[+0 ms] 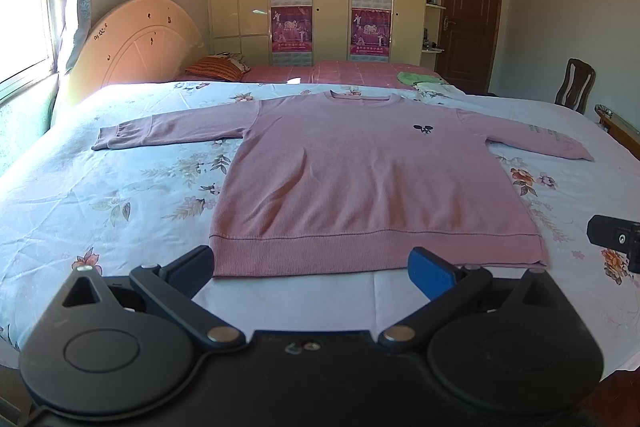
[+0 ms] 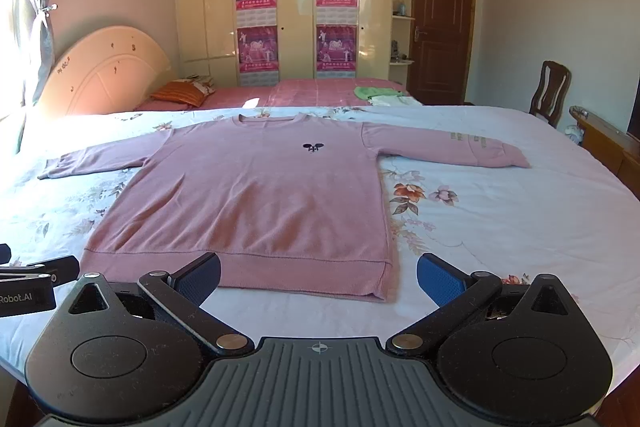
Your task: Fold small clothes
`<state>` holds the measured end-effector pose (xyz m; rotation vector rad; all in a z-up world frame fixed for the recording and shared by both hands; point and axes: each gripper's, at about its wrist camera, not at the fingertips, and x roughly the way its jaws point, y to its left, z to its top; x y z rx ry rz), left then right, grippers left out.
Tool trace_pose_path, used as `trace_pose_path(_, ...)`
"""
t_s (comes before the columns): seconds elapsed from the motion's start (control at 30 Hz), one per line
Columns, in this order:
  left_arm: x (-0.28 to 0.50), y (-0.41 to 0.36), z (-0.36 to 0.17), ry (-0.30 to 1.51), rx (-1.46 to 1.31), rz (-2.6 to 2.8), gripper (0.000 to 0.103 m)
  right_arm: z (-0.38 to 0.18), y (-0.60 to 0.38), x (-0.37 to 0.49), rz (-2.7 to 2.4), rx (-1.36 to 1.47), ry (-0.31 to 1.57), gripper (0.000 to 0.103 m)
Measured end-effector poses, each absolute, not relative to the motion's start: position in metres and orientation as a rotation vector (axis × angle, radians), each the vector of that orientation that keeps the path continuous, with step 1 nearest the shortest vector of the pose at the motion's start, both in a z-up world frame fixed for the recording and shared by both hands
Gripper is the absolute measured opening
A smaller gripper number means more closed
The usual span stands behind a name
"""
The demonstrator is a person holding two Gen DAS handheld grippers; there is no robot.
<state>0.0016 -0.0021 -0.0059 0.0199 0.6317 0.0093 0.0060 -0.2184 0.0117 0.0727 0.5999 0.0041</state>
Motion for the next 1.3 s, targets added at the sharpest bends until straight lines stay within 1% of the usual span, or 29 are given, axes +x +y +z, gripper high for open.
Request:
trace_pose_path(0.47, 0.0, -0.008, -0.009, 0.625, 0.023, 0.028, 0.103, 0.008, -0.222, 0.003, -0.008, 0.059, 0.593, 0.103)
trace_pose_path(0.6, 0.003, -0.005, -0.008, 0.605, -0.056, -0.009, 0.103, 0.007, -0.226, -0.001, 0.012, 0.053, 0.511, 0.103)
trace_pose_path(0.67, 0.007, -0.01, -0.008, 0.598, -0.047, -0.018, 0.103, 0.004, -0.226, 0.001, 0.046, 0.031, 0.485, 0.103)
trace_pose_path(0.8, 0.011, -0.022, -0.009, 0.548, -0.031, -0.051, 0.103, -0.003, -0.232, 0.013, 0.058, 0.037, 0.543, 0.103)
trace_pose_path(0.9, 0.021, -0.026, -0.011, 0.544, -0.086, -0.065, 0.103, -0.006, -0.247, 0.026, 0.018, 0.093, 0.59, 0.103)
trace_pose_path(1.0, 0.038, -0.034, -0.016, 0.578, -0.064, -0.07, 0.103, -0.01, -0.267, 0.042, -0.017, 0.123, 0.603, 0.103)
trace_pose_path(1.1, 0.058, -0.042, -0.019, 0.608, -0.039, -0.071, 0.103, -0.011, -0.289, 0.061, -0.054, 0.148, 0.597, 0.103)
trace_pose_path(1.3, 0.108, -0.056, -0.021, 0.587, 0.001, -0.015, 0.098, -0.015, -0.334, 0.113, -0.105, 0.161, 0.552, 0.102)
